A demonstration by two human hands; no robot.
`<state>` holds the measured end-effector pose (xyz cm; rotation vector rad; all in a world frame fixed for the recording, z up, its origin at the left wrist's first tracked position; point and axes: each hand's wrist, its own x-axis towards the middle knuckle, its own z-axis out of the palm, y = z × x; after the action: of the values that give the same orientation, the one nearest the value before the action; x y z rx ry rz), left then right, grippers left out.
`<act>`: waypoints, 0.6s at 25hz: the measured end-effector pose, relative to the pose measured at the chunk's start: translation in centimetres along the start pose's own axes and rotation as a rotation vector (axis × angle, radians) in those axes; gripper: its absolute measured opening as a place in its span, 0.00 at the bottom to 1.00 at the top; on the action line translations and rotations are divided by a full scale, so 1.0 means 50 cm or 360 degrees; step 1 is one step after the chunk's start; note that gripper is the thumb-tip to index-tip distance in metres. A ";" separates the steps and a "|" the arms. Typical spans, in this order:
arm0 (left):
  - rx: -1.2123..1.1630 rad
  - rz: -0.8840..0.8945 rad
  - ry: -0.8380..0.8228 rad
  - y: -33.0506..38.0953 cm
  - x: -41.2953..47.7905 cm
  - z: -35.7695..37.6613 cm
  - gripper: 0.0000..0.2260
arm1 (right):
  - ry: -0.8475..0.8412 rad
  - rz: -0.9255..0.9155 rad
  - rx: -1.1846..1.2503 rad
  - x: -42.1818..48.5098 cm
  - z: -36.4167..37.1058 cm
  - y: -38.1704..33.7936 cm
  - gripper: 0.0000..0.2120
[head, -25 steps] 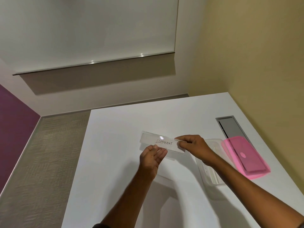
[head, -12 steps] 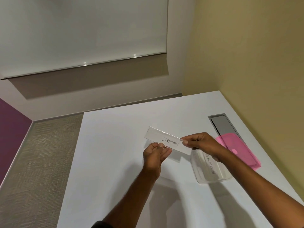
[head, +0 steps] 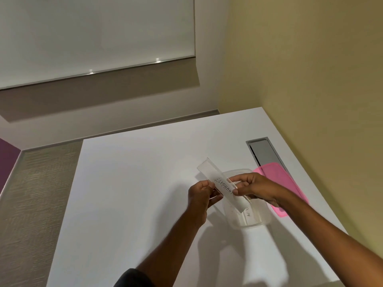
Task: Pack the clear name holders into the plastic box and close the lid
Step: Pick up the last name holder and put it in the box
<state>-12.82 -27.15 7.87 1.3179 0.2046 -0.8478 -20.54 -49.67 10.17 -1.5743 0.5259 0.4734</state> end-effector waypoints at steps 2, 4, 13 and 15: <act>0.0027 -0.0066 0.0074 -0.018 0.020 0.030 0.08 | 0.0089 0.0052 0.0006 -0.001 -0.012 0.027 0.21; 0.0044 -0.0124 0.0138 -0.035 0.036 0.061 0.08 | 0.0200 0.0120 0.0018 0.002 -0.022 0.052 0.23; 0.0226 -0.0437 0.0142 -0.093 0.063 0.146 0.13 | 0.0505 0.0322 0.0077 0.030 0.011 0.162 0.26; 0.0256 -0.0479 0.0131 -0.097 0.068 0.156 0.15 | 0.0546 0.0299 0.0009 0.044 0.022 0.177 0.26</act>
<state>-16.11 -35.70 4.40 1.4966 0.4142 -1.0823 -23.98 -49.11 1.65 -1.6166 0.9421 0.3417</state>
